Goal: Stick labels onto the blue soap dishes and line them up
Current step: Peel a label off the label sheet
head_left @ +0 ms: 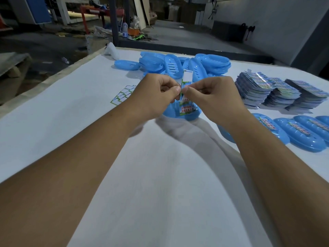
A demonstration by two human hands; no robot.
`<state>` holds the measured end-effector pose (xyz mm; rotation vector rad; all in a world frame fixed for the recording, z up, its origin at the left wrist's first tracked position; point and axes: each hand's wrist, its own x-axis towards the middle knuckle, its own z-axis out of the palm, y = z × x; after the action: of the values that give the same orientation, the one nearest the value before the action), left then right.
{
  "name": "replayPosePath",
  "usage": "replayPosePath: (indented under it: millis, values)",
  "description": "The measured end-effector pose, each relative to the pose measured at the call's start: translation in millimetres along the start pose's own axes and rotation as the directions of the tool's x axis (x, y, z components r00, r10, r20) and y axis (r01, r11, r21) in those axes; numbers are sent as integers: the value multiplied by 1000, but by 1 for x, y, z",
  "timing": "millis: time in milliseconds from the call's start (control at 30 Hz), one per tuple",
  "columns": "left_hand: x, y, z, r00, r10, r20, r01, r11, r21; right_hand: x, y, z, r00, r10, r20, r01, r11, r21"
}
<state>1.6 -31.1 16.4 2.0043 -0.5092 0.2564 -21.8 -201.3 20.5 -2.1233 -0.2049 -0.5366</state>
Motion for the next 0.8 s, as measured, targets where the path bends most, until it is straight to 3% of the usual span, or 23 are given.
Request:
replayPosePath:
  millis: [333, 567, 800]
  values:
    - [2, -3, 4, 997, 56, -56, -49, 992, 114, -1, -3, 1, 999, 9, -39, -10, 1000, -24]
    - [7, -9, 1, 988, -46, -145, 64, 991, 119, 2, 1, -3, 994, 105, -35, -105, 994, 7]
    - [10, -18, -10, 960, -103, -261, 189, 926, 328, 5, 4, -7, 981, 189, -34, -190, 982, -2]
